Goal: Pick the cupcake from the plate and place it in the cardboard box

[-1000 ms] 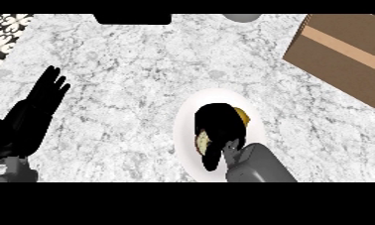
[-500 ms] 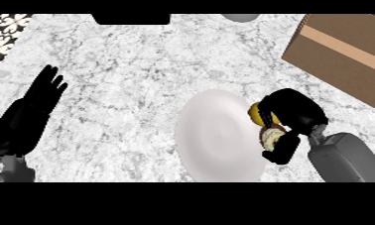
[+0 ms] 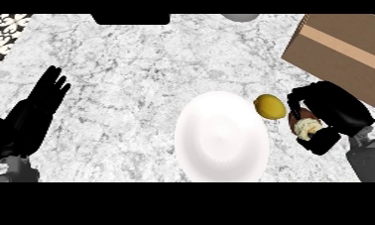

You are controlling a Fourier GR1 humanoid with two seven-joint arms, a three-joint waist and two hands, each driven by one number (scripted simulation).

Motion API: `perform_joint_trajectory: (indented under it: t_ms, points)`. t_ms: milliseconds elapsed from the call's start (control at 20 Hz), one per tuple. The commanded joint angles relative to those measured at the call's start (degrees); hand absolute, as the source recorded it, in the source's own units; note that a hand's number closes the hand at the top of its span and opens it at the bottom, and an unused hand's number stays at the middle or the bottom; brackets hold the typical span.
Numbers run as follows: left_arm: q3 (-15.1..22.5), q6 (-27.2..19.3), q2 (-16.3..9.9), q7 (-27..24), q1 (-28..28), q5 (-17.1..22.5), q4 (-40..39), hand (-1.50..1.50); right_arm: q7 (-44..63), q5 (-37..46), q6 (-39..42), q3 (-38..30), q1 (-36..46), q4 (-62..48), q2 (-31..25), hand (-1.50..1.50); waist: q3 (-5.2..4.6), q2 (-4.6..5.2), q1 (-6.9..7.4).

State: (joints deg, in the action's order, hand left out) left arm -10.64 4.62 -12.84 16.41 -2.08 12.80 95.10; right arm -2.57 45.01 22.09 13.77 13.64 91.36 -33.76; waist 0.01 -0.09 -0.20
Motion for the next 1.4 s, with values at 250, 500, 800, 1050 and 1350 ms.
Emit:
perform_joint_trajectory:
  t_ms: [250, 500, 800, 1050, 1350]
  points:
    - [-0.41, 0.08, 0.64, 0.46, 4.35, 0.20, 3.77, 0.00, 2.19, -9.00, 3.13, -13.79, 1.44, 18.13, -2.20, 1.50, -0.04, -0.38, -0.30]
    - [-1.91, 1.10, -1.20, 0.94, 1.06, 1.15, 1.53, 0.00, 10.56, -14.89, 5.46, -23.97, 4.00, 24.28, -1.42, 1.50, -0.04, -0.26, -0.64]
    - [0.57, -1.25, 1.98, -1.64, -0.42, -2.72, -2.25, 0.00, 17.98, -17.74, 9.92, -32.22, 10.00, 22.38, -4.90, 1.50, -0.05, 0.01, -0.28]
    - [-0.55, 2.77, 0.16, -2.06, 0.87, -0.28, -1.19, 0.00, 15.75, -13.99, 5.98, -31.57, 18.88, 6.91, -6.40, 1.50, -0.03, 0.24, 1.00]
    - [0.37, -0.04, 1.47, 0.63, -2.29, -1.63, -0.64, 0.00, 5.74, -8.04, 2.02, -28.29, 22.48, -6.24, -9.32, 1.50, -0.02, 0.27, 1.10]
